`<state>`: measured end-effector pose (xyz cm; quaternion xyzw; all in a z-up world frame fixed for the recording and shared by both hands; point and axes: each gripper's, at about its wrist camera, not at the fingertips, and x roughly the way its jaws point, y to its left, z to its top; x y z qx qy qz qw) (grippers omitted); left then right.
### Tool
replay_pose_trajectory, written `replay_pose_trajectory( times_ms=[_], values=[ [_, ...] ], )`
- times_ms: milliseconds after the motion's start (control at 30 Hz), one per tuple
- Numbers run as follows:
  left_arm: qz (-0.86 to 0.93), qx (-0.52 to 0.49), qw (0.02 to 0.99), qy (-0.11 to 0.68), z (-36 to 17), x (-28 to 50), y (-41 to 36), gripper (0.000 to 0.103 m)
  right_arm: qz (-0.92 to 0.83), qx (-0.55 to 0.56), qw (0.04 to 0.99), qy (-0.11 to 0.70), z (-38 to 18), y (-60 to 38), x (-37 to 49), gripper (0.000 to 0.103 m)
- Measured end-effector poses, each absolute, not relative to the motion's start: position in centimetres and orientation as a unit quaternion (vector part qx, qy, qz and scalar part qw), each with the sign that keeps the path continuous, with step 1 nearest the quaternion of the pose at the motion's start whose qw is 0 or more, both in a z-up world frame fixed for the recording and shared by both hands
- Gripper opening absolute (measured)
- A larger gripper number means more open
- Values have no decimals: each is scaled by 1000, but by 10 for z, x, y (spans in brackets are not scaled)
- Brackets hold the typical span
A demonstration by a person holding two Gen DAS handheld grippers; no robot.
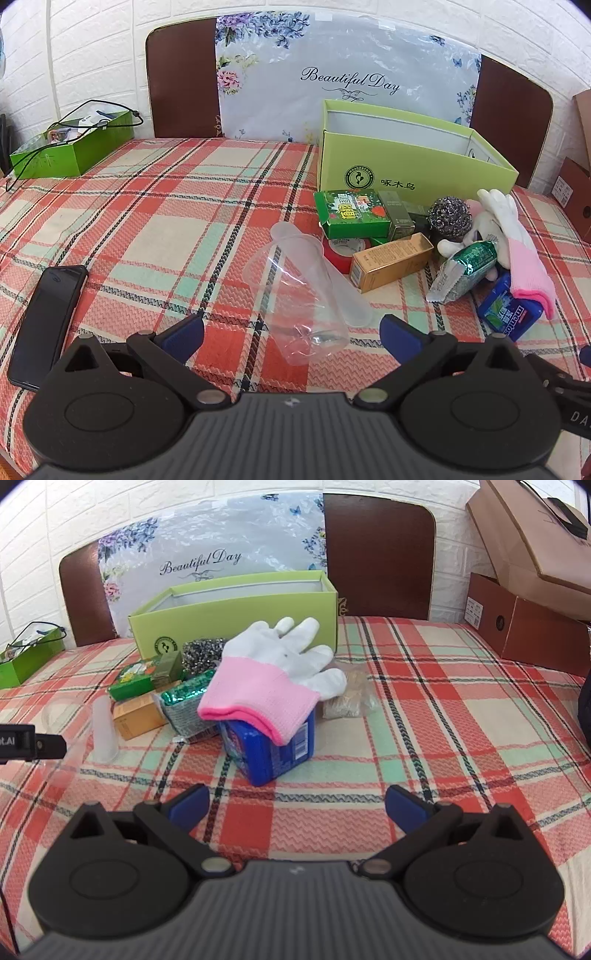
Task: Organize objects
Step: 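Grasp the white glove with pink cuff with the right gripper while the left grasps the clear cup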
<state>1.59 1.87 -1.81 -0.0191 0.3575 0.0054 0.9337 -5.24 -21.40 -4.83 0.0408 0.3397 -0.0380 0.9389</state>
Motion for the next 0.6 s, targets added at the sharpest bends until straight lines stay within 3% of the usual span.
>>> replay_pose_trajectory(
  times_ms=[600],
  values=[
    [4, -26, 932, 360, -22, 19, 24, 103, -22, 51, 939, 340, -52, -216, -52, 103]
  ],
)
